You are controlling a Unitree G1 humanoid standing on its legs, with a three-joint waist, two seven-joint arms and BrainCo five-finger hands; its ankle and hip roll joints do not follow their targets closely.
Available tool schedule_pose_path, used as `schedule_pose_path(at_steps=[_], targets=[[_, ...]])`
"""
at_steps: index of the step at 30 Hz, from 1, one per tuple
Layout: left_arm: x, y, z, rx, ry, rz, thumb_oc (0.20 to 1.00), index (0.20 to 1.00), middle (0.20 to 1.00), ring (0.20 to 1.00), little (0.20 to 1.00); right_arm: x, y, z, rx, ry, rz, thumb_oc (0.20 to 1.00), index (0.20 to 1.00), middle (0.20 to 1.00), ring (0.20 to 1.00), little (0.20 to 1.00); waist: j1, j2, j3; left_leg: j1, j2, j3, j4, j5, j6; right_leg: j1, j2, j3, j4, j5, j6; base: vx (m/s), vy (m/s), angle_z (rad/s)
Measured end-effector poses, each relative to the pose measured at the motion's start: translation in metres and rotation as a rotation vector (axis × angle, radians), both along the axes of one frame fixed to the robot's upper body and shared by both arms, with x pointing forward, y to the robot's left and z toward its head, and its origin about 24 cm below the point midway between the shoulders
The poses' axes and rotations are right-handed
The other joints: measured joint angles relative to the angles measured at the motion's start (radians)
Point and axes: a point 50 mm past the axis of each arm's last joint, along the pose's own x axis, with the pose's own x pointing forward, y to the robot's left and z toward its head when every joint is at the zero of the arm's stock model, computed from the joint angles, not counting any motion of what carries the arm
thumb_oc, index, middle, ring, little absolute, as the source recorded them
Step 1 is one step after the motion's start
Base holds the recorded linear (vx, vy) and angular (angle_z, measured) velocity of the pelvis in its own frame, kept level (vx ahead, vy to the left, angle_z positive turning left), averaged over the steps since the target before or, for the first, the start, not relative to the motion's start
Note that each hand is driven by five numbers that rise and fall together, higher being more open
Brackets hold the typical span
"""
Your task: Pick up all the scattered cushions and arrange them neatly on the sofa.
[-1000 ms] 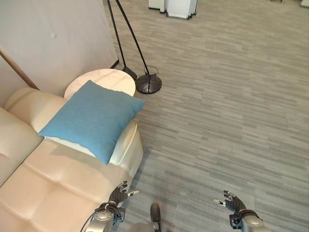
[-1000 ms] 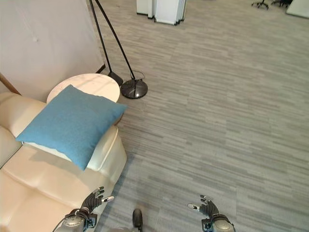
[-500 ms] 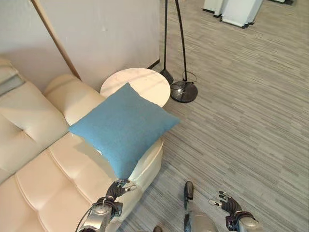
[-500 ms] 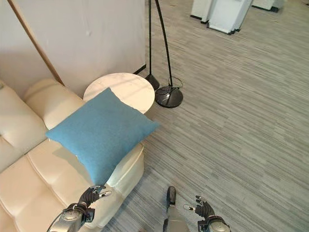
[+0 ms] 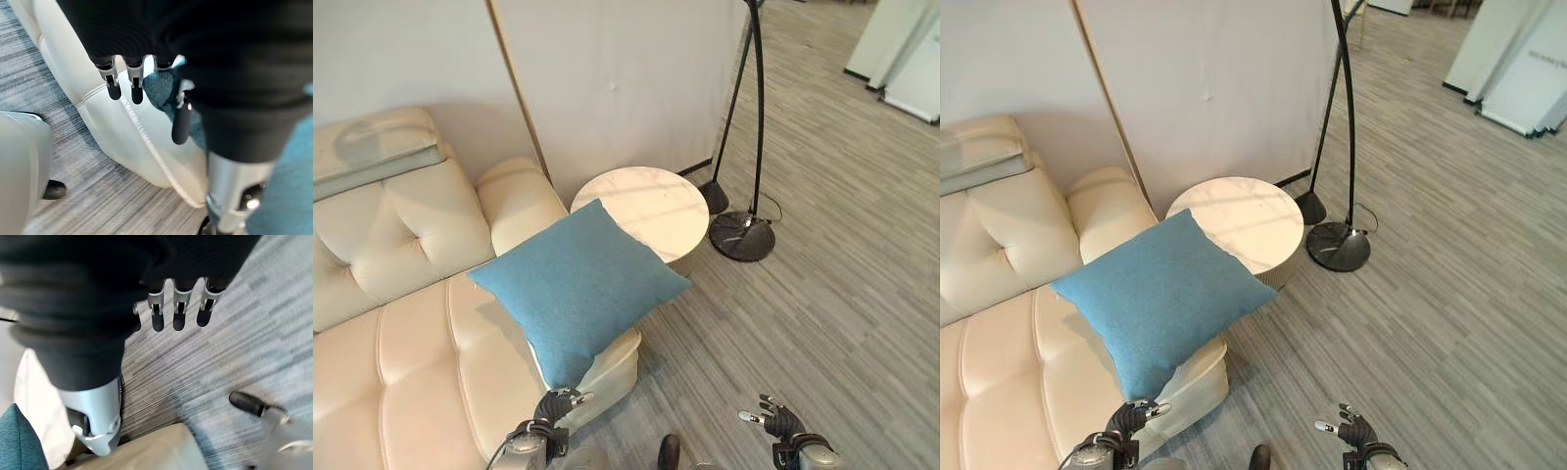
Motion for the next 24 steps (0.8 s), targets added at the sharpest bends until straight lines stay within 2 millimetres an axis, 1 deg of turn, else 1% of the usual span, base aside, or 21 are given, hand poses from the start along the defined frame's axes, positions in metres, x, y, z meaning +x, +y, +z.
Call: schedule_pose_path(at_steps=[1, 3, 4, 5, 6, 8, 9, 10, 11, 12, 13, 14, 15, 16, 17, 18, 20, 21, 22, 23, 24], targets=[[0.001, 0.000, 0.000, 0.000, -0.003, -0.001, 1.000, 1.000, 1.000, 1.000, 1.000, 0.001, 0.001, 0.000, 0.001, -0.004, 0.000, 1.000, 1.000, 1.000, 1.000, 1.000, -0.008, 0.001, -0.001, 0.005, -0.003, 0.068, -0.124, 0.040, -0.001, 0.000, -0.002, -0.034, 0.000, -0.013, 0.015, 0.19, 0.069, 0.62], [0.003, -0.001, 0.001, -0.003, -0.008, -0.005, 1.000, 1.000, 1.000, 1.000, 1.000, 0.001, 0.001, -0.001, -0.001, 0.004, -0.001, 1.000, 1.000, 1.000, 1.000, 1.000, -0.009, 0.005, -0.002, 0.002, -0.004, 0.124, -0.238, 0.089, -0.013, 0.001, -0.002, -0.074, 0.000, -0.025, 0.025, 0.11, 0.071, 0.65], [0.005, -0.003, 0.002, -0.005, -0.013, -0.007, 1.000, 1.000, 1.000, 1.000, 1.000, 0.000, 0.001, -0.001, -0.004, 0.006, -0.001, 1.000, 1.000, 1.000, 1.000, 1.000, -0.018, 0.006, -0.004, 0.006, -0.002, 0.140, -0.272, 0.115, -0.018, 0.000, 0.001, -0.083, 0.000, -0.029, 0.025, 0.12, 0.087, 0.59], [0.005, -0.003, 0.002, -0.008, -0.014, -0.007, 1.000, 1.000, 1.000, 1.000, 1.000, 0.005, 0.002, 0.000, -0.003, -0.002, -0.006, 1.000, 1.000, 1.000, 1.000, 1.000, 0.000, 0.027, -0.002, -0.005, 0.013, 0.172, -0.285, 0.138, -0.019, 0.008, 0.015, -0.102, 0.001, -0.038, 0.027, 0.29, 0.187, 0.49], [0.005, -0.004, 0.001, -0.010, -0.011, -0.005, 1.000, 1.000, 1.000, 1.000, 1.000, 0.007, 0.002, 0.000, -0.010, -0.005, 0.006, 1.000, 1.000, 1.000, 1.000, 1.000, -0.009, 0.028, -0.004, -0.004, 0.019, 0.192, -0.289, 0.145, -0.028, 0.011, 0.017, -0.108, 0.001, -0.042, 0.031, 0.27, 0.174, 0.30], [-0.001, -0.003, -0.001, -0.013, 0.001, 0.003, 1.000, 1.000, 1.000, 1.000, 1.000, 0.013, 0.004, 0.003, -0.008, -0.025, 0.017, 1.000, 1.000, 1.000, 1.000, 1.000, 0.011, 0.047, -0.009, 0.011, 0.027, 0.202, -0.285, 0.165, -0.007, 0.029, 0.025, -0.123, 0.000, -0.053, 0.037, 0.30, 0.207, 0.23], [-0.007, -0.002, -0.004, -0.015, 0.022, 0.017, 1.000, 1.000, 1.000, 1.000, 1.000, 0.010, 0.007, 0.002, -0.012, -0.014, 0.042, 1.000, 1.000, 1.000, 1.000, 1.000, -0.003, 0.055, -0.026, 0.030, 0.025, 0.195, -0.289, 0.204, 0.018, 0.059, 0.023, -0.149, 0.001, -0.072, 0.062, 0.40, 0.331, 0.51], [-0.012, 0.002, -0.008, -0.012, 0.045, 0.041, 1.000, 1.000, 1.000, 1.000, 1.000, 0.004, 0.009, -0.002, -0.010, 0.009, 0.048, 1.000, 1.000, 1.000, 1.000, 1.000, 0.014, 0.053, -0.039, 0.055, 0.004, 0.201, -0.292, 0.228, 0.045, 0.091, 0.003, -0.160, 0.008, -0.091, 0.092, 0.45, 0.411, 0.49], [-0.016, 0.003, -0.010, -0.007, 0.068, 0.048, 1.000, 1.000, 1.000, 1.000, 1.000, 0.002, 0.010, -0.003, -0.006, 0.017, 0.046, 1.000, 1.000, 1.000, 1.000, 1.000, 0.016, 0.052, -0.051, 0.067, -0.011, 0.201, -0.297, 0.214, 0.064, 0.089, -0.015, -0.159, 0.037, -0.108, 0.111, 0.32, 0.415, 0.24], [-0.020, 0.004, -0.013, -0.004, 0.088, 0.053, 1.000, 1.000, 1.000, 1.000, 1.000, 0.002, 0.012, -0.003, 0.000, 0.015, 0.051, 1.000, 1.000, 1.000, 1.000, 1.000, 0.018, 0.068, -0.049, 0.105, -0.028, 0.194, -0.318, 0.198, 0.093, 0.049, -0.064, -0.157, 0.215, -0.158, 0.137, 0.14, 0.251, 0.20], [-0.022, 0.004, -0.014, -0.004, 0.099, 0.050, 1.000, 1.000, 1.000, 1.000, 1.000, 0.004, 0.013, -0.002, -0.003, 0.009, 0.067, 1.000, 1.000, 1.000, 1.000, 1.000, 0.014, 0.084, -0.042, 0.122, -0.032, 0.179, -0.317, 0.193, 0.111, -0.011, -0.108, -0.145, 0.403, -0.187, 0.155, 0.13, 0.228, 0.37], [-0.022, 0.004, -0.014, -0.001, 0.103, 0.047, 1.000, 1.000, 1.000, 1.000, 1.000, 0.004, 0.015, -0.002, -0.003, 0.005, 0.083, 1.000, 1.000, 1.000, 1.000, 1.000, 0.011, 0.090, -0.042, 0.143, -0.039, 0.165, -0.309, 0.208, 0.116, -0.086, -0.163, -0.130, 0.592, -0.198, 0.166, 0.08, 0.097, 0.60], [-0.021, 0.007, -0.013, 0.006, 0.099, 0.046, 1.000, 1.000, 1.000, 1.000, 1.000, 0.000, 0.020, -0.004, 0.011, 0.017, 0.092, 1.000, 1.000, 1.000, 1.000, 1.000, 0.006, 0.077, -0.050, 0.151, -0.058, 0.141, -0.309, 0.204, 0.119, -0.138, -0.207, -0.112, 0.697, -0.223, 0.198, 0.11, 0.106, 0.86], [-0.018, 0.012, -0.011, 0.021, 0.089, 0.045, 1.000, 1.000, 1.000, 1.000, 1.000, -0.006, 0.025, -0.008, 0.024, 0.037, 0.104, 1.000, 1.000, 1.000, 1.000, 1.000, -0.004, 0.050, -0.057, 0.160, -0.088, 0.113, -0.309, 0.188, 0.133, -0.198, -0.240, -0.045, 0.768, -0.245, 0.219, 0.07, 0.043, 0.85], [-0.016, 0.015, -0.010, 0.029, 0.088, 0.047, 1.000, 1.000, 1.000, 1.000, 1.000, -0.007, 0.028, -0.010, 0.031, 0.046, 0.100, 1.000, 1.000, 1.000, 1.000, 1.000, -0.006, 0.032, -0.053, 0.167, -0.105, 0.091, -0.309, 0.183, 0.139, -0.237, -0.245, 0.008, 0.793, -0.246, 0.219, 0.08, -0.006, 0.97], [-0.014, 0.023, -0.008, 0.049, 0.087, 0.051, 1.000, 1.000, 1.000, 1.000, 1.000, -0.007, 0.031, -0.012, 0.038, 0.056, 0.092, 1.000, 1.000, 1.000, 1.000, 1.000, -0.012, 0.015, -0.049, 0.178, -0.116, 0.083, -0.309, 0.183, 0.139, -0.256, -0.228, 0.069, 0.761, -0.251, 0.215, 0.10, -0.029, 0.74], [-0.019, 0.025, -0.010, 0.041, 0.101, 0.071, 1.000, 1.000, 1.000, 1.000, 1.000, -0.013, 0.029, -0.015, 0.035, 0.084, 0.076, 1.000, 1.000, 1.000, 1.000, 1.000, -0.005, 0.017, -0.049, 0.182, -0.110, 0.071, -0.309, 0.179, 0.133, -0.254, -0.193, 0.085, 0.631, -0.243, 0.201, 0.11, -0.038, 0.68], [-0.021, 0.025, -0.011, 0.023, 0.108, 0.099, 1.000, 1.000, 1.000, 1.000, 1.000, -0.016, 0.026, -0.017, 0.031, 0.105, 0.052, 1.000, 1.000, 1.000, 1.000, 1.000, -0.008, 0.019, -0.048, 0.185, -0.107, 0.067, -0.309, 0.170, 0.120, -0.233, -0.176, 0.094, 0.513, -0.237, 0.201, 0.12, -0.076, 0.50], [-0.023, 0.026, -0.012, 0.022, 0.117, 0.104, 1.000, 1.000, 1.000, 1.000, 1.000, -0.021, 0.023, -0.020, 0.031, 0.127, 0.022, 1.000, 1.000, 1.000, 1.000, 1.000, -0.006, 0.020, -0.046, 0.189, -0.107, 0.061, -0.309, 0.167, 0.120, -0.235, -0.166, 0.107, 0.461, -0.230, 0.195, 0.15, -0.112, 0.43], [-0.033, 0.030, -0.017, 0.019, 0.154, 0.134, 1.000, 1.000, 1.000, 1.000, 1.000, -0.025, 0.019, -0.022, 0.026, 0.149, -0.014, 1.000, 1.000, 1.000, 1.000, 1.000, -0.005, 0.025, -0.046, 0.198, -0.104, 0.047, -0.308, 0.161, 0.110, -0.202, -0.133, 0.187, 0.314, -0.196, 0.208, 0.07, -0.071, 0.23], [-0.036, 0.032, -0.018, 0.012, 0.167, 0.160, 1.000, 1.000, 1.000, 1.000, 1.000, -0.026, 0.018, -0.022, 0.021, 0.156, -0.020, 1.000, 1.000, 1.000, 1.000, 1.000, -0.006, 0.026, -0.046, 0.199, -0.104, 0.042, -0.308, 0.158, 0.110, -0.190, -0.123, 0.217, 0.258, -0.175, 0.216, 0.11, -0.132, 0.24]])
